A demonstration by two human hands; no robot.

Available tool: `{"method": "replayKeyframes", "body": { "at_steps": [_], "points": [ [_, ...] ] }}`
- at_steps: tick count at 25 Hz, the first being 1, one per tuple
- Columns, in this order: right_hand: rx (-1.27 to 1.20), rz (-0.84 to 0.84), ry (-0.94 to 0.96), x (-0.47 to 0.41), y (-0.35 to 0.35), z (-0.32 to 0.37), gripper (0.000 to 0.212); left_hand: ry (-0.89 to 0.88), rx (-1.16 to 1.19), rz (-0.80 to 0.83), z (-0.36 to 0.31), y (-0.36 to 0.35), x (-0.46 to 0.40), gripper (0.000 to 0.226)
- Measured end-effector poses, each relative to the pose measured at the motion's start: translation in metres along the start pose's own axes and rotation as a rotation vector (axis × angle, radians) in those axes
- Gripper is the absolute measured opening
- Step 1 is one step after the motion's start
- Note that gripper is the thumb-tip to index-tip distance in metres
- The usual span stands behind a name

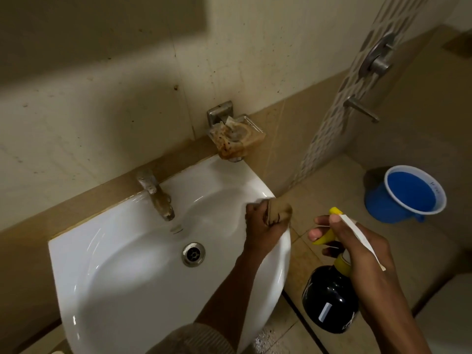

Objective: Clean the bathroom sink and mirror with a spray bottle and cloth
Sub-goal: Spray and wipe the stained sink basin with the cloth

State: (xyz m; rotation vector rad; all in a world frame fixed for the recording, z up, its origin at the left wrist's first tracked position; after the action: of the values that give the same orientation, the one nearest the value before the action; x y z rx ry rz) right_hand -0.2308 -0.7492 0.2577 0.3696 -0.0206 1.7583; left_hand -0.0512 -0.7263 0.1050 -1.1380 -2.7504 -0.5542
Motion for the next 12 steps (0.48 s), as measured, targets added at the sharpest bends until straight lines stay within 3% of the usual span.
{"method": "replayKeyframes", "body": {
  "at_steps": [4, 8, 12],
  "points": [
    [0.005, 0.002, 0.010, 0.006, -0.003, 0.001, 0.035, 0.005, 0.063, 0.288, 0.015, 0.006, 0.057, 0.035],
    [0.007, 0.035, 0.016, 0.022, -0.012, 0.007, 0.035, 0.051, 0.018, 0.470, 0.043, 0.025, 0.096, 0.024],
    [0.011, 0.091, 0.052, 0.040, -0.020, 0.014, 0.034, 0.127, -0.183, 0.631, 0.064, 0.065, 0.147, 0.053]
  ]
}}
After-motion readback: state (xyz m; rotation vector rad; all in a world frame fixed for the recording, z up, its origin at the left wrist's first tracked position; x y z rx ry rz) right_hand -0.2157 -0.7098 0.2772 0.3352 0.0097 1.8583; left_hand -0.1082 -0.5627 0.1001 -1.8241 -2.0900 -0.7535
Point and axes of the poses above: each hand's wrist, its own x-axis away from the middle knuckle, its own y-axis out of the back of the hand, z = x × y, the point moved 9 cm from there along -x, towards the middle knuckle, and after that the axes turned 8 degrees about -z, right-handed, at the moved point
